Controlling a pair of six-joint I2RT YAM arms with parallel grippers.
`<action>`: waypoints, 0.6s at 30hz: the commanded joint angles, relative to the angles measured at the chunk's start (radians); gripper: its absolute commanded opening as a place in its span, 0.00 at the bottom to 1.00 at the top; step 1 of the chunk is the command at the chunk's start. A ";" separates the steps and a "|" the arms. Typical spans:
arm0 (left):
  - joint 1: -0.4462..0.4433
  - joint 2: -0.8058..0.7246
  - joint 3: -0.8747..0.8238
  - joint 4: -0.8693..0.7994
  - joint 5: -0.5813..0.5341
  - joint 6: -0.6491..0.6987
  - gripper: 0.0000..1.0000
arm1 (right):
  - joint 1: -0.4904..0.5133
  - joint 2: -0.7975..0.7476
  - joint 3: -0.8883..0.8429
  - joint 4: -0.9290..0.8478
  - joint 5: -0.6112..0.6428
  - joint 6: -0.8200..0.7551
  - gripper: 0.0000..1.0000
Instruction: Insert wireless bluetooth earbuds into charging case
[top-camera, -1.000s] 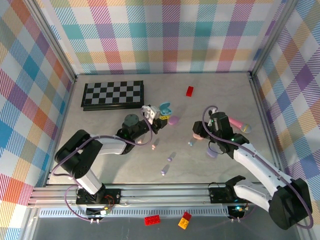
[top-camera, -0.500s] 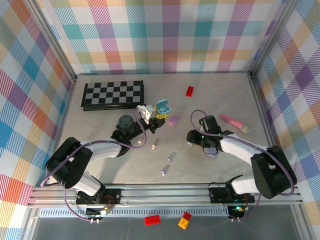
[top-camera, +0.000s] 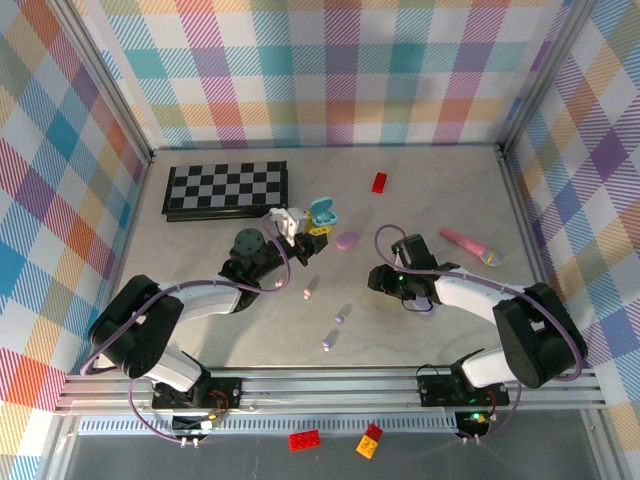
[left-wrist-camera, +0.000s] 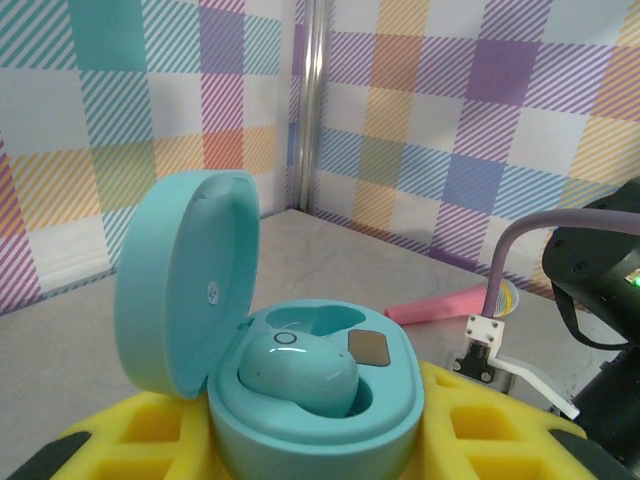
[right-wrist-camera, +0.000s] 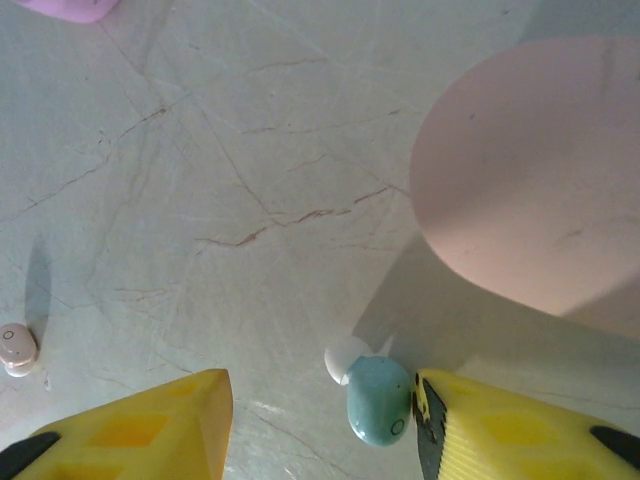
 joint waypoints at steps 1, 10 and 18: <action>0.009 -0.036 -0.004 0.048 0.018 -0.025 0.32 | 0.015 0.002 -0.019 0.012 -0.027 0.020 0.50; 0.011 -0.024 0.009 0.073 0.041 -0.050 0.32 | 0.059 0.051 0.012 0.062 -0.073 0.039 0.50; 0.031 -0.029 -0.011 0.115 -0.005 -0.106 0.32 | 0.100 0.047 0.040 0.093 -0.084 0.029 0.49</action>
